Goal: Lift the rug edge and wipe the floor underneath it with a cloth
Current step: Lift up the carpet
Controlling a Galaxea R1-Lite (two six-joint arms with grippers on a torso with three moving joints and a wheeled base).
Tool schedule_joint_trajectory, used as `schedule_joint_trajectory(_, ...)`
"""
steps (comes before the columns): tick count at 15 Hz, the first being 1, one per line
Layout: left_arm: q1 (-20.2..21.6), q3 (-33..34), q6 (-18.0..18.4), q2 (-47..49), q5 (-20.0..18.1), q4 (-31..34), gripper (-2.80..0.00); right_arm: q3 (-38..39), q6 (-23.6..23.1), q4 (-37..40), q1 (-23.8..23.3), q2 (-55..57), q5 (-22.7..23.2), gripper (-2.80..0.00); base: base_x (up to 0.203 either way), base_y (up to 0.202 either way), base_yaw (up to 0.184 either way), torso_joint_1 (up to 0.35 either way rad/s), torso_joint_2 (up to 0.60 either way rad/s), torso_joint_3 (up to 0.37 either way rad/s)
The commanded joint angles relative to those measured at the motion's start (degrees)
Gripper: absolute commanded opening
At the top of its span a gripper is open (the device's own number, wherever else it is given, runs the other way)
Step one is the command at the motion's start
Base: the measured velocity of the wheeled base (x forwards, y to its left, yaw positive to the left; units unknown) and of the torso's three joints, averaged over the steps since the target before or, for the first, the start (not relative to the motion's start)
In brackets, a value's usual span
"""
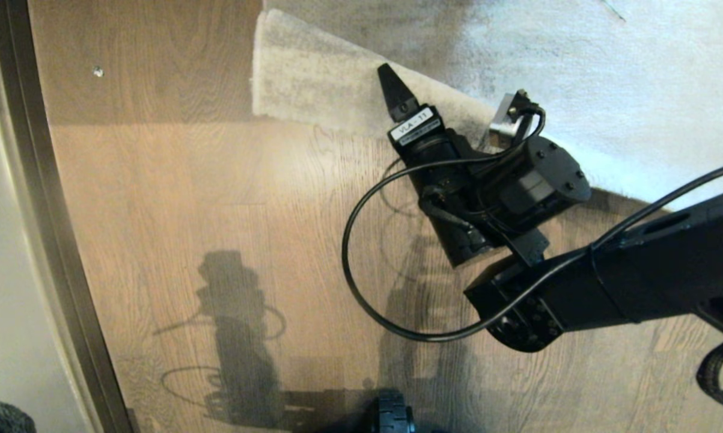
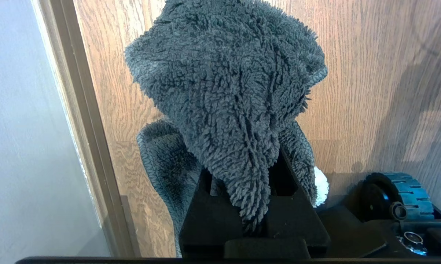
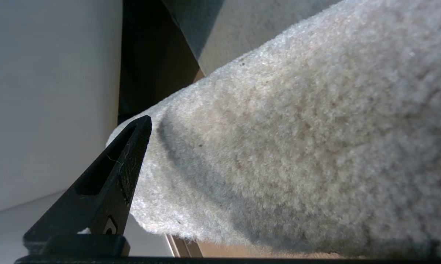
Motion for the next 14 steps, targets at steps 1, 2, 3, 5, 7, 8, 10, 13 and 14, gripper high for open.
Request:
schedule_joint_trajectory(1, 0.0, 0.0, 0.0, 0.0, 0.0, 0.0, -2.80, 0.2, 0.3, -2.6, 0.0, 0.4, 0.0, 0.00, 0.000, 0.000, 0.000, 0.000, 0.00, 0.000)
schedule_joint_trajectory(2, 0.0, 0.0, 0.0, 0.0, 0.0, 0.0, -2.80, 0.9, 0.3, -2.6, 0.0, 0.8, 0.0, 0.00, 0.000, 0.000, 0.000, 0.000, 0.00, 0.000)
schedule_joint_trajectory(3, 0.0, 0.0, 0.0, 0.0, 0.0, 0.0, -2.80, 1.8, 0.2, -2.6, 0.0, 1.1, 0.0, 0.00, 0.000, 0.000, 0.000, 0.000, 0.00, 0.000)
schedule_joint_trajectory(5, 0.0, 0.0, 0.0, 0.0, 0.0, 0.0, -2.80, 2.9, 0.2, -2.5, 0.0, 1.3, -0.1, 0.00, 0.000, 0.000, 0.000, 0.000, 0.00, 0.000)
schedule_joint_trajectory(7, 0.0, 0.0, 0.0, 0.0, 0.0, 0.0, -2.80, 2.6, 0.1, -2.5, -0.1, 2.3, -0.4, 0.00, 0.000, 0.000, 0.000, 0.000, 0.00, 0.000)
schedule_joint_trajectory(8, 0.0, 0.0, 0.0, 0.0, 0.0, 0.0, -2.80, 2.5, 0.1, -2.5, 0.0, 2.6, -0.5, 0.00, 0.000, 0.000, 0.000, 0.000, 0.00, 0.000)
schedule_joint_trajectory(10, 0.0, 0.0, 0.0, 0.0, 0.0, 0.0, -2.80, 1.6, 0.1, -2.5, 0.0, 3.5, -0.5, 0.00, 0.000, 0.000, 0.000, 0.000, 0.00, 0.000)
schedule_joint_trajectory(13, 0.0, 0.0, 0.0, 0.0, 0.0, 0.0, -2.80, 0.5, 0.0, -2.5, 0.0, 4.2, -0.4, 0.00, 0.000, 0.000, 0.000, 0.000, 0.00, 0.000)
schedule_joint_trajectory(14, 0.0, 0.1, 0.0, 0.0, 0.0, 0.0, -2.80, 0.5, 0.0, -2.5, 0.0, 4.3, -0.4, 0.00, 0.000, 0.000, 0.000, 0.000, 0.00, 0.000)
